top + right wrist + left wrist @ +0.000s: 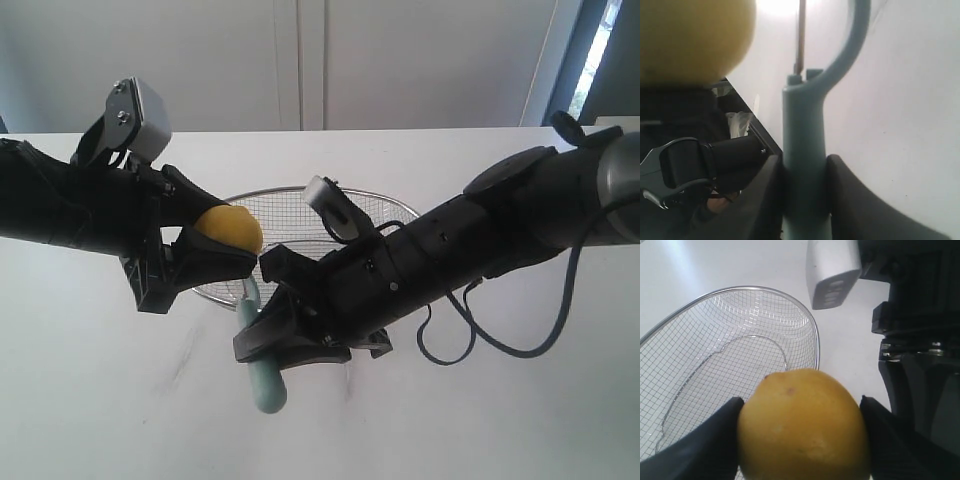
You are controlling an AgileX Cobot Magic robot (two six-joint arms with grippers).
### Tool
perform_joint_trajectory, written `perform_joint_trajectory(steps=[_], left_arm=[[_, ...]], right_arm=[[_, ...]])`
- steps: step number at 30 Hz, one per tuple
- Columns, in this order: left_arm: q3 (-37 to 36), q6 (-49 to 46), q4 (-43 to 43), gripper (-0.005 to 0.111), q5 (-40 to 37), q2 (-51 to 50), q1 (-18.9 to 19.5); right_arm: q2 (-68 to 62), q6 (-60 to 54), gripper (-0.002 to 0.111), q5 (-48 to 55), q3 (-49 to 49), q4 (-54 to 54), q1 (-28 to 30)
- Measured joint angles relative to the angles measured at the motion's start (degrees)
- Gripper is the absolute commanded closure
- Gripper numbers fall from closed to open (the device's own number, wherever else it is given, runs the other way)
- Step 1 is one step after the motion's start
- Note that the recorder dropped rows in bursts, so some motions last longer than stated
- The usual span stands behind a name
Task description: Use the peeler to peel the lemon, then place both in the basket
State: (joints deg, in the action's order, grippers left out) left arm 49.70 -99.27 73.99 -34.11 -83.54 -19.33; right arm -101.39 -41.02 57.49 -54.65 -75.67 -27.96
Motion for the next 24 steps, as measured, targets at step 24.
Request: perform_joint_trajectory(steps=[24], left_arm=[[0.0, 0.0, 0.0, 0.107, 0.0, 0.0, 0.0]], right_arm=[[9.8, 0.0, 0.108, 2.3, 0.0, 1.2, 6.8]])
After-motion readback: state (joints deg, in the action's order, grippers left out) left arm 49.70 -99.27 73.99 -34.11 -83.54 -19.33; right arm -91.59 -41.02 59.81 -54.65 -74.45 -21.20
